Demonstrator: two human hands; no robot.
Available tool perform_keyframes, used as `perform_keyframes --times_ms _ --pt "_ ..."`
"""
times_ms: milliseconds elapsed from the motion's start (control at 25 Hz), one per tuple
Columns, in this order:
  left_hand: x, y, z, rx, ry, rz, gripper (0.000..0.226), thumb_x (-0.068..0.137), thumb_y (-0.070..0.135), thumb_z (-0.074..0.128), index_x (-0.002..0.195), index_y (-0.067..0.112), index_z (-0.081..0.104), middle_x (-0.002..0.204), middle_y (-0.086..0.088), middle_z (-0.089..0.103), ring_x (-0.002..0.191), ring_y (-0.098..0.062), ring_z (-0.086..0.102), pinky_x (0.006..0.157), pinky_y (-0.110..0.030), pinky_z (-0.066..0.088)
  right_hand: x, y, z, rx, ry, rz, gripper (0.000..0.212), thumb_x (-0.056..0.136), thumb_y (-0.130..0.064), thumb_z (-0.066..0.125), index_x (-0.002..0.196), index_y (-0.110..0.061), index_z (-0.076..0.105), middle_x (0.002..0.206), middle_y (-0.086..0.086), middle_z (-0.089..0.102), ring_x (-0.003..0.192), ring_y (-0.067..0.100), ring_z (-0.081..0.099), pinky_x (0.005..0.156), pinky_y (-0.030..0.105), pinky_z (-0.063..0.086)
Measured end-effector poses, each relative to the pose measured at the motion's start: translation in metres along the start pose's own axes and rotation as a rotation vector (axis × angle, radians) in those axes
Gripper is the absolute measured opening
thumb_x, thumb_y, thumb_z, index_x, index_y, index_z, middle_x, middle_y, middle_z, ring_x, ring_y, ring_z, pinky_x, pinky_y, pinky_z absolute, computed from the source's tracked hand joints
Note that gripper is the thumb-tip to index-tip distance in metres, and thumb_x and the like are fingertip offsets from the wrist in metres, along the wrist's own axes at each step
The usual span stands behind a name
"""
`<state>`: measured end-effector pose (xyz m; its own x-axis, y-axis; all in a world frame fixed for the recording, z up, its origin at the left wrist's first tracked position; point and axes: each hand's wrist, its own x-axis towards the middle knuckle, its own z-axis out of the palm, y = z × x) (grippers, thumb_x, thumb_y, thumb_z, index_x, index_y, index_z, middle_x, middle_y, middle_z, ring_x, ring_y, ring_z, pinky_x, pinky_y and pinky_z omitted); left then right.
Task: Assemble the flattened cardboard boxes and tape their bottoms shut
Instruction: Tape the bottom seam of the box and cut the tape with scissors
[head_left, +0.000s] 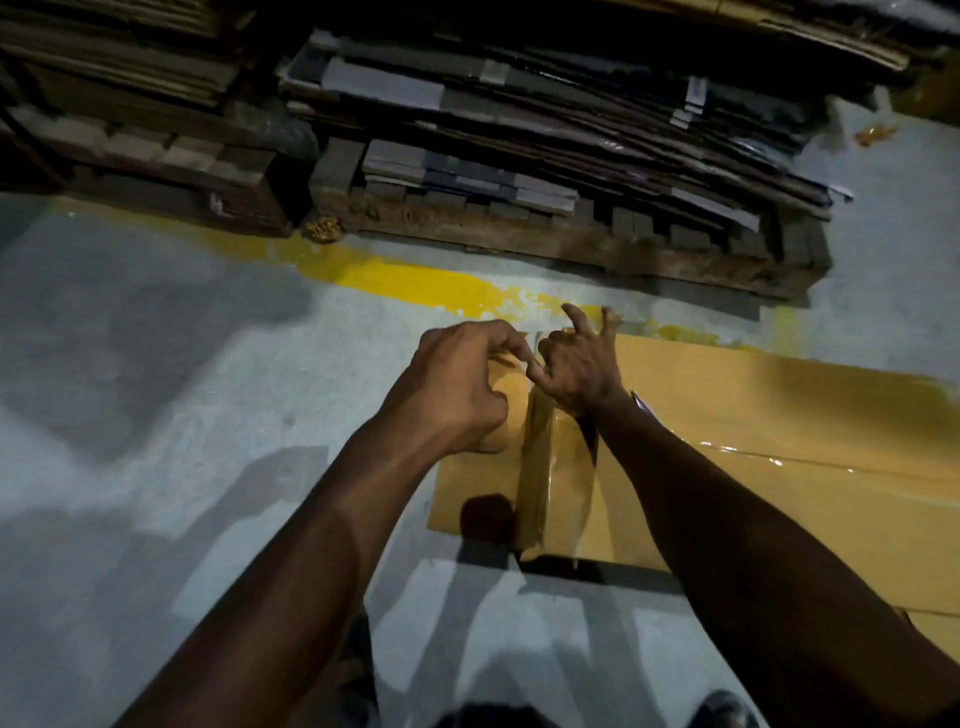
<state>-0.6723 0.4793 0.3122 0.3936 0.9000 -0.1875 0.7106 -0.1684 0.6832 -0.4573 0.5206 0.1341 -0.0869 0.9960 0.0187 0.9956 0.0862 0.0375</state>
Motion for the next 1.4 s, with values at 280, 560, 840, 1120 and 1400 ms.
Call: perform_keyframes --times_ms 280,560,840,1120,1400 --pt "-0.006 0.001 -0.004 -0.041 -0.03 -0.015 0.053 0.07 -0.003 0.063 0.107 0.035 0.065 0.129 0.001 0.059 0.122 -0.025 0.048 0.065 -0.023 0.046 -0.124 -0.033 -0.023 -0.056 -0.281 -0.335 0.062 0.085 -0.052 0.02 0.098 -0.022 0.073 0.12 0.004 0.068 0.145 0.033 0.024 0.115 0.064 0.003" --pt "-0.026 0.012 -0.011 -0.047 -0.033 -0.004 0.055 0.068 -0.006 0.065 0.101 0.037 0.063 0.13 0.004 0.057 0.111 -0.026 0.054 0.052 -0.045 0.058 -0.21 -0.049 -0.03 0.017 -0.332 -0.461 0.073 0.084 -0.076 0.033 0.126 -0.024 0.062 0.153 0.01 0.038 0.147 0.039 0.017 0.114 0.064 0.006" --pt "-0.031 0.012 -0.01 -0.078 -0.026 -0.013 0.054 0.069 -0.007 0.068 0.101 0.035 0.063 0.128 -0.002 0.055 0.113 -0.029 0.051 0.061 -0.036 0.049 -0.241 -0.062 -0.023 0.081 -0.183 -0.368 0.039 0.082 -0.043 0.068 0.113 -0.02 0.067 0.137 0.016 0.055 0.137 0.046 0.038 0.105 0.068 0.035" --pt "-0.027 0.012 -0.006 -0.054 -0.041 0.011 0.055 0.067 -0.007 0.069 0.101 0.037 0.062 0.126 -0.001 0.057 0.114 -0.028 0.052 0.074 -0.044 0.057 -0.24 -0.086 -0.019 0.311 -0.191 -0.027 0.057 0.085 -0.036 0.061 0.137 -0.016 0.047 0.146 0.016 0.04 0.138 0.035 0.034 0.111 0.056 0.032" --pt "-0.027 0.016 -0.002 -0.008 -0.049 0.045 0.055 0.068 -0.007 0.068 0.11 0.03 0.065 0.129 0.001 0.058 0.117 -0.026 0.051 0.069 -0.039 0.055 -0.226 -0.086 -0.023 0.353 -0.112 0.055 0.06 0.085 -0.029 0.07 0.139 -0.014 0.047 0.15 0.018 0.037 0.133 0.034 0.041 0.104 0.058 0.039"
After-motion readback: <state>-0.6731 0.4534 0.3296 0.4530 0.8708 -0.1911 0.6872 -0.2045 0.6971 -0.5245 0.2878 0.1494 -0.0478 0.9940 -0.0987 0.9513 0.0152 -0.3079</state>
